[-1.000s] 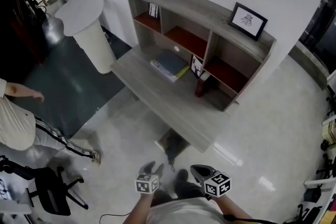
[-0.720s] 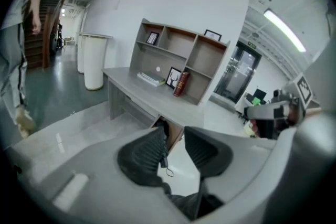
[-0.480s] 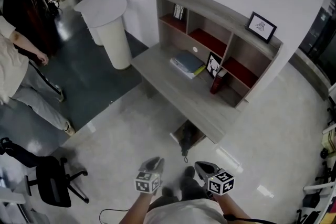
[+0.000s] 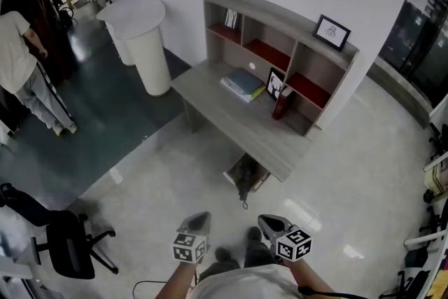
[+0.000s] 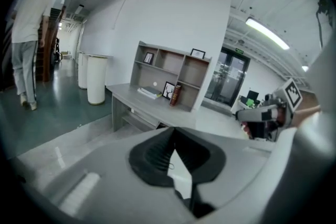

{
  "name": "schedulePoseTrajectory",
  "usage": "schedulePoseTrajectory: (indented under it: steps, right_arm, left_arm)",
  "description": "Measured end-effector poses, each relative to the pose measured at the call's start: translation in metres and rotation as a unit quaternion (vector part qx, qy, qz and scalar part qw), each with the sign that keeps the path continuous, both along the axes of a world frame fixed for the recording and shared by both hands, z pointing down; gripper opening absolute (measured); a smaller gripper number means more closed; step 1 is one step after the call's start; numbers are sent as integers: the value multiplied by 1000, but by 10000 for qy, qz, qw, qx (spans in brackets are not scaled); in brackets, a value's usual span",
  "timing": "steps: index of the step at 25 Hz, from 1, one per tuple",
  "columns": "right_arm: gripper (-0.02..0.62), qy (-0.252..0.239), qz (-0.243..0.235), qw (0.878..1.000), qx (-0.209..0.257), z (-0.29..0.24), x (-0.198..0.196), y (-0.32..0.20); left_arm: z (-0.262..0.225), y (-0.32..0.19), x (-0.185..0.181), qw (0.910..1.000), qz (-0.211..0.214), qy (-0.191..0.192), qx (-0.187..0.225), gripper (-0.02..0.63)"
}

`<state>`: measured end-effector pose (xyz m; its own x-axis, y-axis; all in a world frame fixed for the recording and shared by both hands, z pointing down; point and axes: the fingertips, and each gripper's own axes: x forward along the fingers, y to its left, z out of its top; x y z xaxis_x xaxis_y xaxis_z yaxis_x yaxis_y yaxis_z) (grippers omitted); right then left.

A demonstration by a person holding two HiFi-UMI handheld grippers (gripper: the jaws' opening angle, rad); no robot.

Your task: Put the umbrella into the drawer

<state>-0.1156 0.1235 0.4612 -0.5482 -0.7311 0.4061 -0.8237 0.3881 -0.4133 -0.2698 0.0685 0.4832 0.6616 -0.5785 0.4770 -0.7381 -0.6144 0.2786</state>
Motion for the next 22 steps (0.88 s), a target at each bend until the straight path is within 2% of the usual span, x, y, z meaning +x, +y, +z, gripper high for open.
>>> schedulePoseTrajectory:
  steps: [16, 22]
  right_arm:
    - [5, 247, -208, 9989, 343, -28, 81, 42]
    - [5, 235, -276, 9983, 457, -34, 90, 48]
  left_arm:
    - [-41, 57, 73, 9985, -106, 536, -12, 3]
    - [-45, 68, 79, 9984, -138, 540, -24, 3]
